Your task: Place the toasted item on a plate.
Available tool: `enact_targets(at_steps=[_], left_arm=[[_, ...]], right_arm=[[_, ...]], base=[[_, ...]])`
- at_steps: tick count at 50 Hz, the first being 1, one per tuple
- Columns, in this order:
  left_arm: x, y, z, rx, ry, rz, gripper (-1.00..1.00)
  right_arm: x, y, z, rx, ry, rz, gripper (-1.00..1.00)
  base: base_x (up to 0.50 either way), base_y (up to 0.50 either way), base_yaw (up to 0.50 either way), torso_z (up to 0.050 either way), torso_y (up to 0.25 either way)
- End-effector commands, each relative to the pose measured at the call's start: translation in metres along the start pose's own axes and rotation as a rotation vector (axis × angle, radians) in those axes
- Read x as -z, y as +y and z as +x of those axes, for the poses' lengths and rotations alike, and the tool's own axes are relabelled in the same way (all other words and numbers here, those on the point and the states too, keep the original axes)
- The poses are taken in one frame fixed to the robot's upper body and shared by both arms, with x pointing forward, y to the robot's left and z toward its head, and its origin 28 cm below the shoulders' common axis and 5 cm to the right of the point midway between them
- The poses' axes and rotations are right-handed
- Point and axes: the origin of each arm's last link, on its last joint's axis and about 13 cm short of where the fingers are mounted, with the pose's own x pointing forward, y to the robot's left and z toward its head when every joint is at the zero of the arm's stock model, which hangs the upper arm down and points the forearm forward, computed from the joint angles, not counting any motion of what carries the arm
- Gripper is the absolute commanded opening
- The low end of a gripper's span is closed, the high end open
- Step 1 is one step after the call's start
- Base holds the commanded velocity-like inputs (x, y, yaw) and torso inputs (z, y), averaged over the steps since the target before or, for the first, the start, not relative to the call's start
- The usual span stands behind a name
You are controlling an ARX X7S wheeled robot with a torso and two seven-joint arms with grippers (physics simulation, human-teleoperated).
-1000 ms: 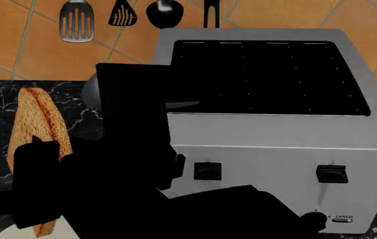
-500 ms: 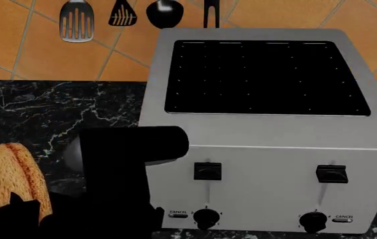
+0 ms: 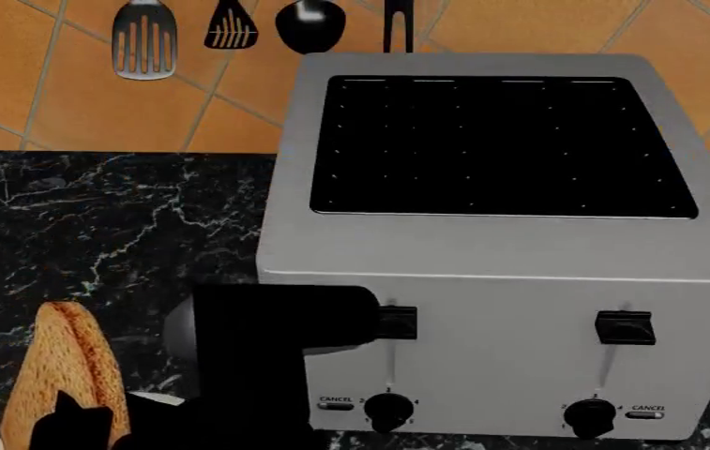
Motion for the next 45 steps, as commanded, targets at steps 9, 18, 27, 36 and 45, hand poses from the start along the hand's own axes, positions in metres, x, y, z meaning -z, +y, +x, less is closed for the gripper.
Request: enact_targets(at_steps=[9, 18, 27, 36, 45], left_arm=[[-0.001, -0.002, 0.002, 0.009, -0.001, -0.001, 1.00], [0.000, -0.003, 0.003, 0.013, -0.002, 0.000, 1.00], [0.000, -0.003, 0.002, 0.013, 0.000, 0.000, 1.00], [0.000, -0.003, 0.002, 0.014, 0.002, 0.003, 1.00], [0.000, -0.002, 0.002, 0.014, 0.000, 0.000, 1.00]], right_arm=[[0.009, -0.008, 0.007, 0.035, 0.017, 0.051, -1.00], [0.011, -0.011, 0.006, 0.057, 0.006, 0.070, -1.00], [0.015, -0.012, 0.010, 0.050, 0.009, 0.112, -1.00], [0.016, -0.011, 0.014, 0.044, 0.018, 0.143, -1.00], [0.017, -0.007, 0.010, 0.036, 0.022, 0.154, -1.00]], base=[[0.00, 0.00, 0.00, 0.000, 0.000], [0.00, 0.00, 0.00, 0.000, 0.000], [0.00, 0.00, 0.00, 0.000, 0.000], [0.00, 0.00, 0.00, 0.000, 0.000], [0.00, 0.00, 0.00, 0.000, 0.000]])
